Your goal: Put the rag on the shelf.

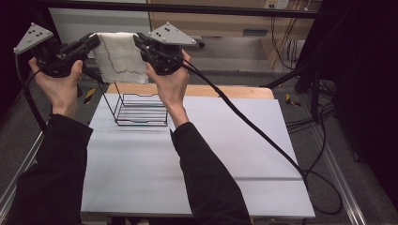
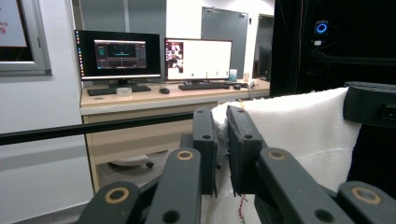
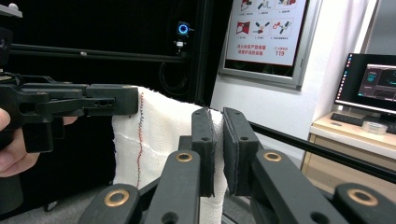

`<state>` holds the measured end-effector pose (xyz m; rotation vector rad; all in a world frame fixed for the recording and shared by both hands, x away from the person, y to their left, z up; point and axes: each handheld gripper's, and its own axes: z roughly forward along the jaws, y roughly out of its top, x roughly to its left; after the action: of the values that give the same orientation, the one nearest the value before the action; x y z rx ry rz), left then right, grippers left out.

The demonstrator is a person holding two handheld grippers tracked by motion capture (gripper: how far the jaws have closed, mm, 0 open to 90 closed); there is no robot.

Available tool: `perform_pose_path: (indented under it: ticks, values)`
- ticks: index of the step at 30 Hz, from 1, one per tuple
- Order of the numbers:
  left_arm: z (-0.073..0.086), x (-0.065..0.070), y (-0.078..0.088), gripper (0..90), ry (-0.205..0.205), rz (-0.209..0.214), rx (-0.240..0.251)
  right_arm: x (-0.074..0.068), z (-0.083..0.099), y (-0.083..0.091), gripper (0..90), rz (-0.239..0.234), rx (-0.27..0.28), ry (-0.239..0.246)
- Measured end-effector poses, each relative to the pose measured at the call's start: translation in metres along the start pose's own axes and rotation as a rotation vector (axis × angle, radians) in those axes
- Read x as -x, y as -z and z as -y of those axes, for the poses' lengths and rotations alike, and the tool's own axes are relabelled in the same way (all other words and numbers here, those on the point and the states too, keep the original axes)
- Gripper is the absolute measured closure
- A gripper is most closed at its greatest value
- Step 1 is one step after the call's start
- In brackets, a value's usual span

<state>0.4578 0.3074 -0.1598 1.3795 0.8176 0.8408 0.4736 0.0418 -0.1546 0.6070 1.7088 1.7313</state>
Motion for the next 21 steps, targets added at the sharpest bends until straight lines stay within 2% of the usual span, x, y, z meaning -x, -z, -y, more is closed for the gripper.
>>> perform_pose_path:
  ticks: [9,14,21]
  values:
    - [-0.005,-0.009,-0.014,82.5,-0.001,-0.017,-0.01,0.007,-0.002,-0.013,84.1,0.013,-0.008,0.004]
    - [-0.005,-0.015,-0.019,82.5,0.028,-0.012,0.001,0.01,-0.005,-0.021,84.1,0.017,-0.011,0.009]
    - [-0.01,-0.022,-0.027,82.5,0.016,-0.026,-0.01,0.017,-0.006,-0.033,84.1,0.021,-0.013,0.005]
